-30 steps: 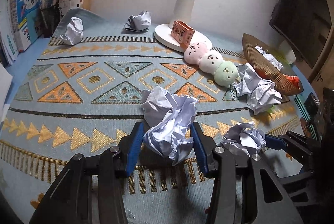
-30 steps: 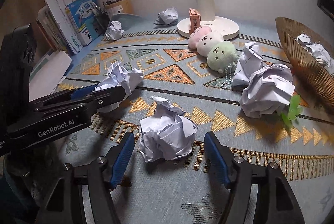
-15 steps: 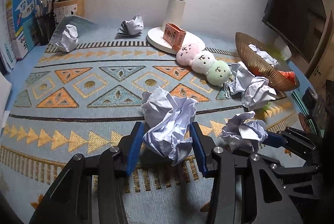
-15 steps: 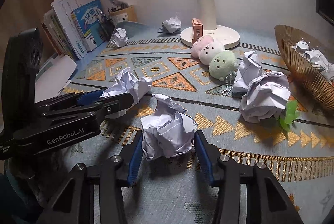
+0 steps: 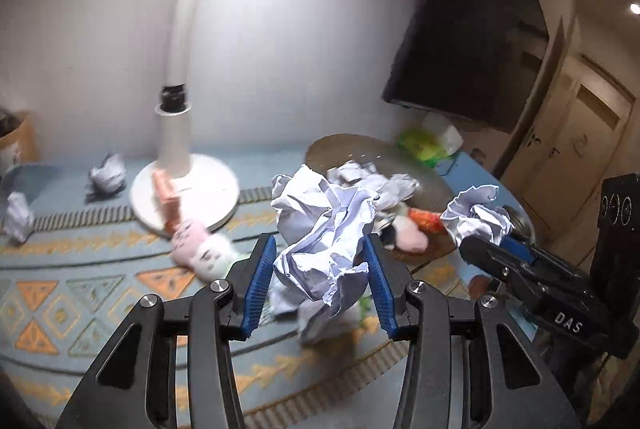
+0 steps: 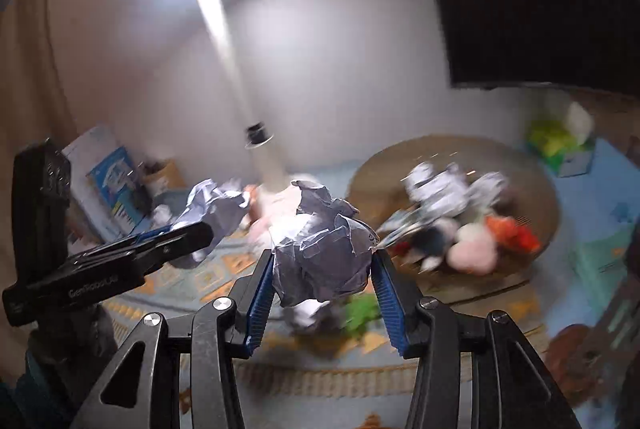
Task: Organize objects
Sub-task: 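Carry both paper balls over the bowl and open both tools to drop them, then withdraw both tools from the bowl back over the rug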
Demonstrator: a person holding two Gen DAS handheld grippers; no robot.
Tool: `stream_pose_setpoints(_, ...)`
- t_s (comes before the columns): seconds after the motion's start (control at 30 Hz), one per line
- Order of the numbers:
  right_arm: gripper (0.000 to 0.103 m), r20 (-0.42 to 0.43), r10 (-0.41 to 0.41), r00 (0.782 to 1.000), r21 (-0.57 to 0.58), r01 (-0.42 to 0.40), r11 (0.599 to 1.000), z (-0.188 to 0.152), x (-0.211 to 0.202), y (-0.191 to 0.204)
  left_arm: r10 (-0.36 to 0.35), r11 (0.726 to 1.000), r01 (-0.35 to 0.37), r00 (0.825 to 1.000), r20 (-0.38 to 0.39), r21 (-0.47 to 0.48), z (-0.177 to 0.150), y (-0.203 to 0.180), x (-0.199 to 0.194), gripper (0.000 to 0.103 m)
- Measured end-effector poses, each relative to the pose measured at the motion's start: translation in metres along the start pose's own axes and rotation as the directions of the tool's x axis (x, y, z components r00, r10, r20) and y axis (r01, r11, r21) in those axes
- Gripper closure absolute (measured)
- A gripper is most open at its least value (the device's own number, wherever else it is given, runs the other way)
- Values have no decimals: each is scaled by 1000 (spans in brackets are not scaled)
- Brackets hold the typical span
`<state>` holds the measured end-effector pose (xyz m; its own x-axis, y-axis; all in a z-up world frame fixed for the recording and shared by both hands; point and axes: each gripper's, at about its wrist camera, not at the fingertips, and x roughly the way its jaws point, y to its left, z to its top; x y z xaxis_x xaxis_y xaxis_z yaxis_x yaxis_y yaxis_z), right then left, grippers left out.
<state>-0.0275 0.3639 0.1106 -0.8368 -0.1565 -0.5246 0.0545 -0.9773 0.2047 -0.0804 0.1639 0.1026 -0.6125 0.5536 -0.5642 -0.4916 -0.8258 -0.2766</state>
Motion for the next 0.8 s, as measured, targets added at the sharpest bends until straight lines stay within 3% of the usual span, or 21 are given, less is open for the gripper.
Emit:
stream_pose_setpoints(0.07,56,-9,-72,997,60,72,996,18,8,-25,-16,1000,16,1000,-6,21,20,-15,26,61)
stream_pose_setpoints(0.17,56,-27,-85,996,131,87,987,34,23,-52,-58,998,58,997,-42,6,41,-27,66,61)
stream_pose_setpoints(0.27,56,-44,-94,995,150,100,984,41,40,-62,-49,998,51,997,-53,26,52,-38,96,61)
stream_pose_setpoints(0.4,48,-90,-102,991,154,115,981,45,65,-72,-38,998,41,996,-82,38,56,-44,129,47)
stream_pose_setpoints(0.47,47,-110,-90,990,170,108,980,41,72,-78,-41,999,45,993,-111,31,53,-42,139,46)
stream_pose_setpoints(0.63,47,-113,-74,991,162,92,982,31,66,-79,-36,999,41,991,-132,35,39,-34,123,46)
stream_pose_setpoints(0.8,45,-99,-29,995,90,38,995,26,51,-48,7,999,-5,999,-53,33,25,-15,65,46)
